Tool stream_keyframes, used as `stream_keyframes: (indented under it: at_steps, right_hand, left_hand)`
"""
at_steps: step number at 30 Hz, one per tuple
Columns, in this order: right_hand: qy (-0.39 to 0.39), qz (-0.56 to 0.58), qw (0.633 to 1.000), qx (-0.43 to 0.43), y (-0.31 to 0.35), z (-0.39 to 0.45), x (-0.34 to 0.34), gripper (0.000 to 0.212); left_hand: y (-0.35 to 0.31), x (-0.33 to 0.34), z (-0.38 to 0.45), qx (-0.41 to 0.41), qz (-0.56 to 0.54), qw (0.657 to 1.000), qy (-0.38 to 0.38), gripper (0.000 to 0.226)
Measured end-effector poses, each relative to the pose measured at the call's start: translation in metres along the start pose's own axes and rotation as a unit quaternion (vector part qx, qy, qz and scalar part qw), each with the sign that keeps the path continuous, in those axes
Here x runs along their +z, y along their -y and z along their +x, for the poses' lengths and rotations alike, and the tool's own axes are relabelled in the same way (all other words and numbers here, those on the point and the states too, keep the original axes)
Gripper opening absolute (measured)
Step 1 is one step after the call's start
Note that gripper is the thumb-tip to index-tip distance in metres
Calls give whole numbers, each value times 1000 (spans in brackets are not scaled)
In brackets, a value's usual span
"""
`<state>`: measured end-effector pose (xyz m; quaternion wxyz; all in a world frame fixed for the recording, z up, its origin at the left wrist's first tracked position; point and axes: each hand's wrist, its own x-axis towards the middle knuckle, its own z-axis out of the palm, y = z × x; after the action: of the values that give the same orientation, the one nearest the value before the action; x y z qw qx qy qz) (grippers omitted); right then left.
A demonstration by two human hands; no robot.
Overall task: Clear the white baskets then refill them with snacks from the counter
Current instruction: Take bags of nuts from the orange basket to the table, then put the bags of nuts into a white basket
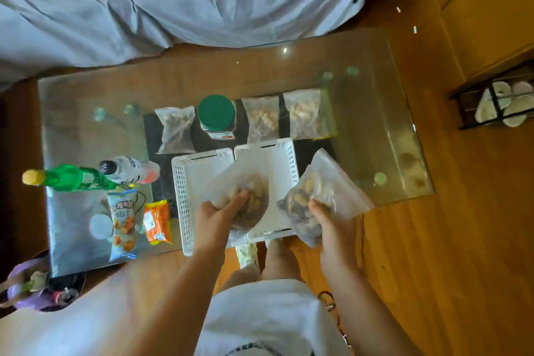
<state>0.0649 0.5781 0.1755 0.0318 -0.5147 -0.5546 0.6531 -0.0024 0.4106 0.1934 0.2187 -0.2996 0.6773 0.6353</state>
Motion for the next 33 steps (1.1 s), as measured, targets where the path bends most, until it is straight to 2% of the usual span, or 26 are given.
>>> stream_keyframes:
  at_steps: [3,7,11,13,15,18,21,23,24,26,28,30,31,33]
  right_hand:
    - [-9,-36,999,14,-22,39,21,52]
    - [38,-46,998,-24,-46,87,52,34]
    - [50,-35,997,-49,-76,119,74,34]
    - [54,-56,996,-33,-91,126,75,27]
    - [38,-106,993,-45,-101,127,72,26]
    - [7,-223,967,-121,-102,129,67,32]
    - [60,-297,936,-180,-93,132,72,36]
    - [102,-344,910,-208,-88,140,75,28]
    - [97,-357,905,-211,-86,145,74,24]
    - [32,-344,921,-180,-82,154,71,19]
    - [-5,-339,925,-169,-82,152,71,16]
    - [62,-361,913,-176,-83,136,76,15]
    - [89,-358,913,-175,-82,128,77,13]
    - [75,-327,927,-167,-76,118,75,6]
  left_hand:
    - [19,24,31,-22,-33,998,-47,29]
    - [56,57,76,-3,-28,997,-73,20]
    - [92,77,109,-21,-32,996,-78,23]
    - [108,82,119,-38,-3,995,-87,23]
    - [120,82,121,-43,57,989,-129,25]
    - [122,77,118,-6,146,974,-172,32]
    - [110,70,125,44,216,959,-180,32]
    - [101,65,137,26,234,954,-187,19]
    - [97,62,144,-7,236,953,-192,12]
    - [91,61,149,-76,229,955,-170,8]
    - [90,68,141,-84,244,962,-93,12]
    - [90,80,126,-67,255,964,-26,9]
    - [88,83,120,-62,249,966,-23,10]
    - [87,81,111,-49,220,973,-58,19]
